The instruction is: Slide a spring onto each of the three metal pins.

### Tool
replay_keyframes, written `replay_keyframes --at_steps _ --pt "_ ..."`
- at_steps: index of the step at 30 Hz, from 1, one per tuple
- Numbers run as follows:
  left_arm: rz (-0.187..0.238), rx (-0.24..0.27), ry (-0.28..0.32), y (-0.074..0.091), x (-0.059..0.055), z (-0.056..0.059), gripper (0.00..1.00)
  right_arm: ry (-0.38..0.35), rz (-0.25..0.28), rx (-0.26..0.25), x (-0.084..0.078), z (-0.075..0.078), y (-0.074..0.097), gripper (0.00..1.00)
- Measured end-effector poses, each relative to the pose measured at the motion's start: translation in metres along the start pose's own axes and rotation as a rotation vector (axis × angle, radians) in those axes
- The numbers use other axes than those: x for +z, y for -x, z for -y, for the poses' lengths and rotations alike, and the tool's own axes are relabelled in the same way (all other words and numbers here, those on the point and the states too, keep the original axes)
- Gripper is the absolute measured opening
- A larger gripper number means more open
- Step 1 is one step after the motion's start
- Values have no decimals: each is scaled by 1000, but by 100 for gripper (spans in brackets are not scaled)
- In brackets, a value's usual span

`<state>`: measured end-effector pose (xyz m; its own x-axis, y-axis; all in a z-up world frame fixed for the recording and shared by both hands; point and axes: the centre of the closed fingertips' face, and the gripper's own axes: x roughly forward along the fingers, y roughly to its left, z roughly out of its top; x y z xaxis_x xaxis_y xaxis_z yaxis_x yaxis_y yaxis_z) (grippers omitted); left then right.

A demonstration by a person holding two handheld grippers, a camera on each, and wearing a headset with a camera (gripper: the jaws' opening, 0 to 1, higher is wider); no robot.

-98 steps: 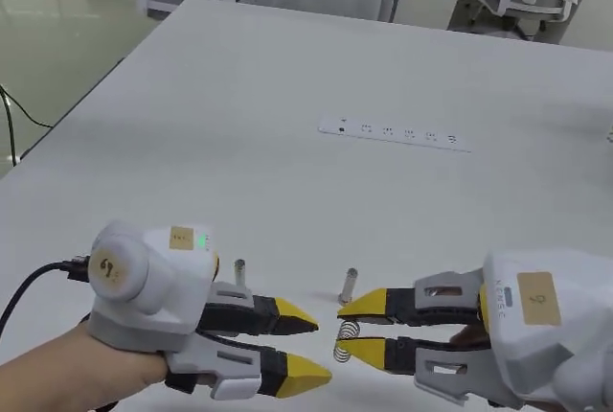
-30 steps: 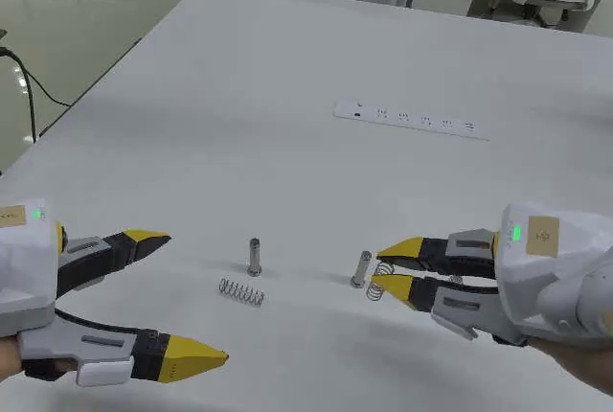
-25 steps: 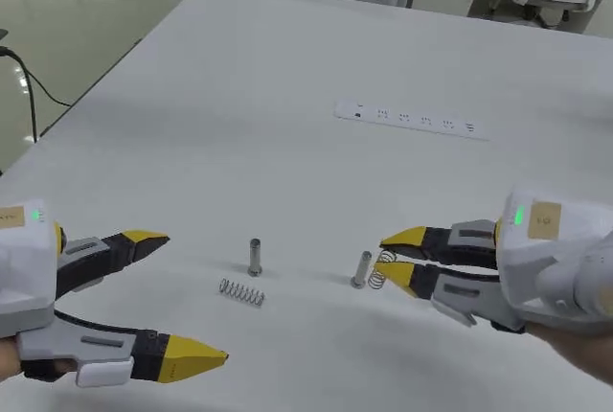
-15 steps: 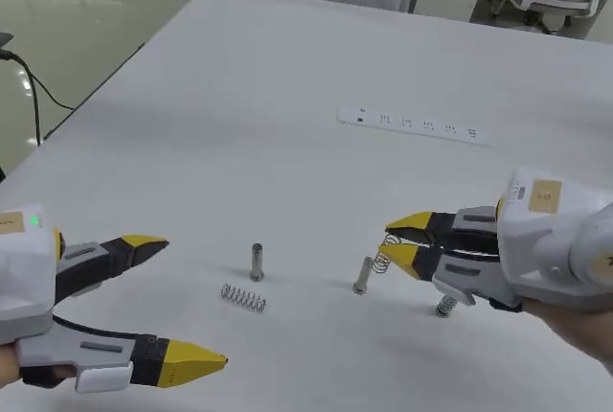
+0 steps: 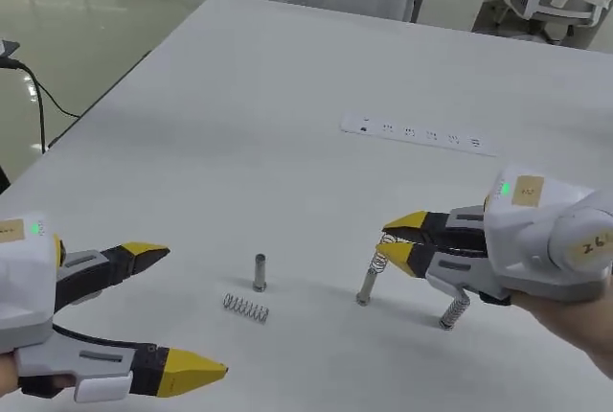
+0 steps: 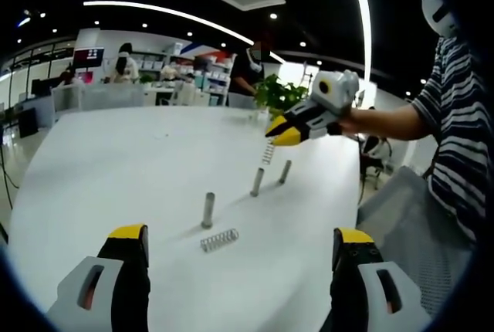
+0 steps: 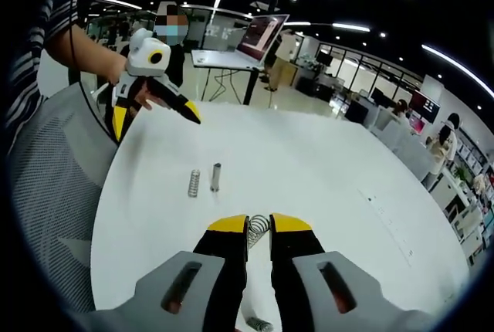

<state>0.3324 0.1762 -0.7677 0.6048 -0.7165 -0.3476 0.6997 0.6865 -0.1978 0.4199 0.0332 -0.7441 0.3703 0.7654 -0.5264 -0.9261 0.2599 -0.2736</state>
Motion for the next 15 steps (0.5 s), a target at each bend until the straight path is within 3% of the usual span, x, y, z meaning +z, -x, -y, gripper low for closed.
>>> replay_keyframes --at_steps 4,5,6,8,10,13,15 --pt "10 -5 4 0 3 2 97 -8 -5 -4 -2 1 -1 7" --pt "16 -10 0 1 6 3 97 -28 35 -18 4 4 0 7" --pt "22 -18 2 1 9 4 97 -51 42 -22 5 4 2 7" --pt "19 -28 8 1 13 5 96 -41 31 -47 6 8 4 7" --pt "17 -34 10 2 17 5 95 -75 24 -37 4 5 3 7" --pt "10 -36 9 2 20 5 95 -38 2 -47 2 3 4 7" --pt "16 -40 3 2 22 4 95 -54 5 -55 2 2 5 7"
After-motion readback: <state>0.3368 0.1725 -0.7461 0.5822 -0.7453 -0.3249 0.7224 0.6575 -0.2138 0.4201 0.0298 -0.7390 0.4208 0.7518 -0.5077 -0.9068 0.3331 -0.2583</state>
